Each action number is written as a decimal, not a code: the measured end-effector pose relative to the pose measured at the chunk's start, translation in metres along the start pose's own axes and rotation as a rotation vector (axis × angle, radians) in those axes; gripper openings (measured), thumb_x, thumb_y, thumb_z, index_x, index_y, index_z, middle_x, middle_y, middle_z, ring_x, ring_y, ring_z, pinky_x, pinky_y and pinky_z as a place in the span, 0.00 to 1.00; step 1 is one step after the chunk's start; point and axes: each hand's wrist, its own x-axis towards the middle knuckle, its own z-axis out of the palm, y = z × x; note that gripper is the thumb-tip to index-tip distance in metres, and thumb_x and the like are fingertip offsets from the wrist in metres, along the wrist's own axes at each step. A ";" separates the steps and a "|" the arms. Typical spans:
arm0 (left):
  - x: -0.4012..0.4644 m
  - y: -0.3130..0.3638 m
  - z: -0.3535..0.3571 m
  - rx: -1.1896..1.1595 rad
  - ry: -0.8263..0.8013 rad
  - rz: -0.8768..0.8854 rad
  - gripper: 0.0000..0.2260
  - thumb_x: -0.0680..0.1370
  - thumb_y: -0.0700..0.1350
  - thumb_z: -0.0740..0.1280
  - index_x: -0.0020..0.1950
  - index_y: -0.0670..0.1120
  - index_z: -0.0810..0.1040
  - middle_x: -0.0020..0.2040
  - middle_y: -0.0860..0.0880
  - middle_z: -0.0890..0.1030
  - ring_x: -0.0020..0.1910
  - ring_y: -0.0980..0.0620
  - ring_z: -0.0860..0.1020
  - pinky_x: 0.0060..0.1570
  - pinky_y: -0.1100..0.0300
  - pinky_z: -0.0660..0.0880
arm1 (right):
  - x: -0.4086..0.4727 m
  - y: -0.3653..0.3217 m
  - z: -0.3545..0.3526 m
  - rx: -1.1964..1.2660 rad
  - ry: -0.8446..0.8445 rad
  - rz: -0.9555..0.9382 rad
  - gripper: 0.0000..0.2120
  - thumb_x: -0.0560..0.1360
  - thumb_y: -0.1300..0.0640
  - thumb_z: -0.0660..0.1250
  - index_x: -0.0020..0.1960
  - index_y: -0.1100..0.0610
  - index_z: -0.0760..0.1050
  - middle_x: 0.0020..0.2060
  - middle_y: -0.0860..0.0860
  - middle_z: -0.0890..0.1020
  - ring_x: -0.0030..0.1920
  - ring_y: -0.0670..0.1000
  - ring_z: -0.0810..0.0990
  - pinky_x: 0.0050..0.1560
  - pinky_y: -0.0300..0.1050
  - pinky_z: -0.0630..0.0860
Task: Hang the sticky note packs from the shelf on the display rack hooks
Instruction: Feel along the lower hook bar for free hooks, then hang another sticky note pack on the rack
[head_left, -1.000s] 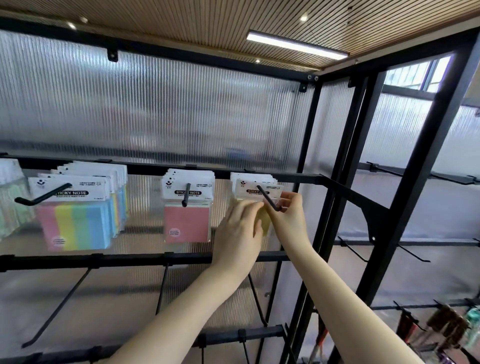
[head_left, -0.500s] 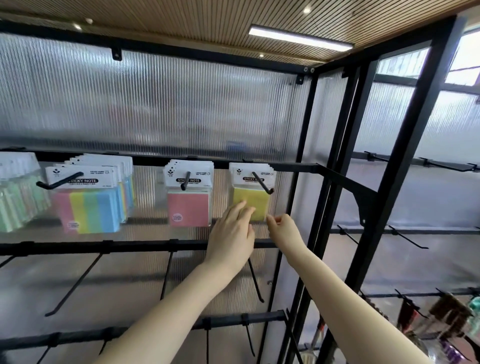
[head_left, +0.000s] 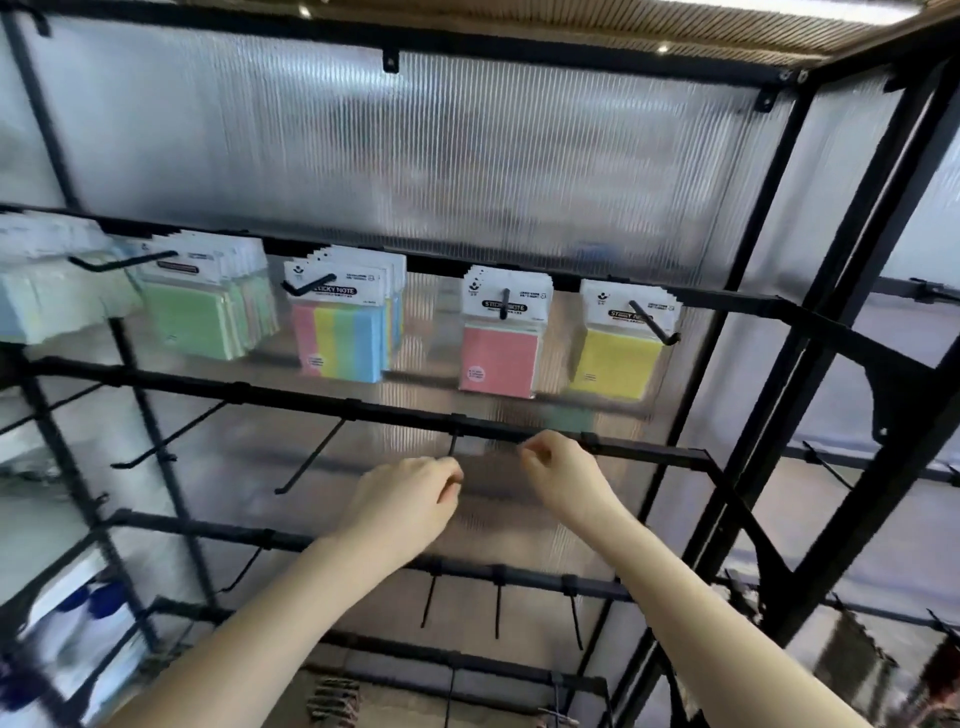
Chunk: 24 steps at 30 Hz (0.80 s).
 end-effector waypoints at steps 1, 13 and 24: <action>-0.008 -0.013 -0.004 0.001 0.005 -0.026 0.10 0.81 0.52 0.58 0.59 0.55 0.76 0.55 0.57 0.80 0.51 0.56 0.79 0.40 0.64 0.69 | -0.002 -0.013 0.009 0.000 -0.015 -0.034 0.13 0.80 0.55 0.57 0.61 0.55 0.75 0.53 0.52 0.81 0.50 0.53 0.79 0.49 0.47 0.77; -0.113 -0.198 -0.078 0.009 -0.003 -0.395 0.10 0.80 0.50 0.59 0.60 0.56 0.75 0.54 0.56 0.82 0.50 0.54 0.80 0.43 0.58 0.76 | -0.018 -0.203 0.166 0.066 -0.282 -0.319 0.12 0.80 0.57 0.59 0.55 0.63 0.77 0.47 0.57 0.82 0.45 0.55 0.77 0.45 0.44 0.73; -0.237 -0.375 -0.152 0.040 0.004 -0.763 0.09 0.79 0.48 0.58 0.54 0.53 0.77 0.51 0.53 0.82 0.49 0.49 0.79 0.46 0.55 0.75 | -0.050 -0.363 0.344 0.142 -0.544 -0.442 0.12 0.79 0.60 0.59 0.50 0.66 0.77 0.46 0.61 0.82 0.46 0.59 0.79 0.43 0.47 0.72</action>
